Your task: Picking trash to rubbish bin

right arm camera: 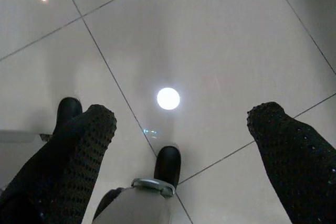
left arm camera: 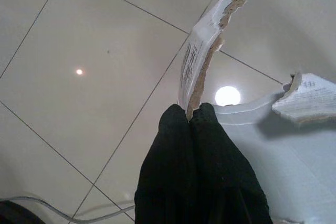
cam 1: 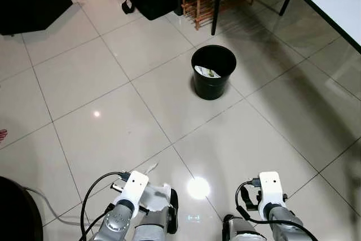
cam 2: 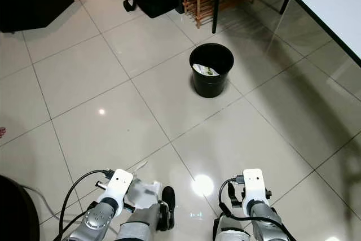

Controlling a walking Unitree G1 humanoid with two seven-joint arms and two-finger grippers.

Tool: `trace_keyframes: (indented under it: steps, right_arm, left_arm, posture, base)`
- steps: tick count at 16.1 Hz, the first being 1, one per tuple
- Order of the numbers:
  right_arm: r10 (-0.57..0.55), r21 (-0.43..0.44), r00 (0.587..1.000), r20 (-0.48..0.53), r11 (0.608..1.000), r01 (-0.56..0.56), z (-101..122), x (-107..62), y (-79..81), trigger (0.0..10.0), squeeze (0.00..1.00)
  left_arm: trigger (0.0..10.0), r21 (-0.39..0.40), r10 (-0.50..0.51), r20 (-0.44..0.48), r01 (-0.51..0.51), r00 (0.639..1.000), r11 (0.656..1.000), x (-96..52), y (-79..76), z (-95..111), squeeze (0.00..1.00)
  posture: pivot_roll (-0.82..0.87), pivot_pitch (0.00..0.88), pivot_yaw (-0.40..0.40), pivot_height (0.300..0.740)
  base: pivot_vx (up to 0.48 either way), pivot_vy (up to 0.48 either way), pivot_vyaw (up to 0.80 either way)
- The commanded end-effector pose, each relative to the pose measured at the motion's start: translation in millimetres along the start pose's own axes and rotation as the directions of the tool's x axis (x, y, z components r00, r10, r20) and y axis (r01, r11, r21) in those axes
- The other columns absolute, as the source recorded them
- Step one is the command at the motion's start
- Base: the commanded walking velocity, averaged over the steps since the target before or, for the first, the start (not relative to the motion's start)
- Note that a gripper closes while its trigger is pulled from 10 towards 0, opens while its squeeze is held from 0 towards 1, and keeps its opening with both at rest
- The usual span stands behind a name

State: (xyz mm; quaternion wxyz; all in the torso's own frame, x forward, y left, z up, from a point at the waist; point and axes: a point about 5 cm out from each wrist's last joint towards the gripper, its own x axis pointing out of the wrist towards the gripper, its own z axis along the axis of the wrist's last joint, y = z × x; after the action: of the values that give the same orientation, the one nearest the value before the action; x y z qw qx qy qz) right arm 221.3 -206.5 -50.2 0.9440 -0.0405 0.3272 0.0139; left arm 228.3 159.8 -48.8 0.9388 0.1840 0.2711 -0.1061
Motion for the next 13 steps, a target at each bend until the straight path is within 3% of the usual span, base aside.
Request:
trace_keyframes:
  steps: [1, 6, 13]
  right_arm:
    - [-0.007, 0.009, 0.999, -0.031, 1.0, 0.007, -10.6, -3.0, 0.0, 10.0, 0.0]
    - [-0.005, 0.01, 0.999, -0.036, 1.0, 0.006, -12.1, -2.9, 1.1, 10.0, 0.0]
    - [-0.014, 0.016, 0.998, -0.057, 1.0, 0.015, -15.1, -3.0, -0.3, 10.0, 0.0]
  left_arm:
    - [10.0, 0.014, -0.006, -0.041, 0.007, 0.999, 1.0, -4.7, -0.1, -12.0, 0.0]
    - [10.0, 0.029, -0.004, -0.053, 0.005, 0.999, 1.0, -4.9, 0.6, -13.9, 0.0]
    - [10.0, 0.03, 0.019, -0.068, -0.017, 0.997, 0.999, -5.4, 6.2, -16.4, 0.0]
  posture:
    - [0.01, 0.272, 0.082, 0.74]
    - [0.01, 0.257, 0.085, 0.74]
    - [0.01, 0.24, 0.082, 0.74]
  base:
    - [0.0, 0.0, 0.0]
    - [0.173, 0.0, 0.0]
    - [0.48, 0.0, 0.0]
